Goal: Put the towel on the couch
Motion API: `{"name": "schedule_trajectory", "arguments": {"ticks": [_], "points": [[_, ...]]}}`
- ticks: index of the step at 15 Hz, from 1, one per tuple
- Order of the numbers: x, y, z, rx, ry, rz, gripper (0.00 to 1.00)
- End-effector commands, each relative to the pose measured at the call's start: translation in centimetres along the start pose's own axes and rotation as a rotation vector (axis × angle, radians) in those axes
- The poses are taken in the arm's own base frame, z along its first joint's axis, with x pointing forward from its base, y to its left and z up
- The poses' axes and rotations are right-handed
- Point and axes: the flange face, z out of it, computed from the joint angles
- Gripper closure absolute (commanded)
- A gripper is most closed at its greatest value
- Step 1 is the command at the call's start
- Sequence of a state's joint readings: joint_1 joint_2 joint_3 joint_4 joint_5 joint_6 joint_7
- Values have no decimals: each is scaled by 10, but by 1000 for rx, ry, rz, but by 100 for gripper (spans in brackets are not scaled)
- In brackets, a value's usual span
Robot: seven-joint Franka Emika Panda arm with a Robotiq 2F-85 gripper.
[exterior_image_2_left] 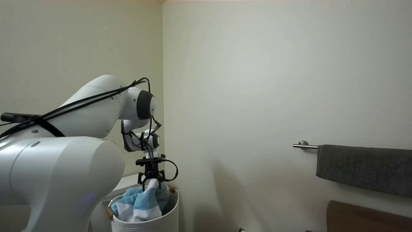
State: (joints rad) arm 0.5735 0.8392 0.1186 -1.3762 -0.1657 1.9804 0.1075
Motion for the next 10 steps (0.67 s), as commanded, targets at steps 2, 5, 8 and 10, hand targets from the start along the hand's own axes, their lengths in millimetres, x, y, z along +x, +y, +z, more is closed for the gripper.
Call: {"name": "schedule_trajectory", "arguments": {"ticks": [2, 5, 8, 10], "points": [[2, 6, 4, 56, 77, 31, 33], [8, 13, 1, 65, 124, 37, 53], [11, 18, 3, 76, 126, 38, 72], [11, 18, 3, 85, 125, 31, 84]]}}
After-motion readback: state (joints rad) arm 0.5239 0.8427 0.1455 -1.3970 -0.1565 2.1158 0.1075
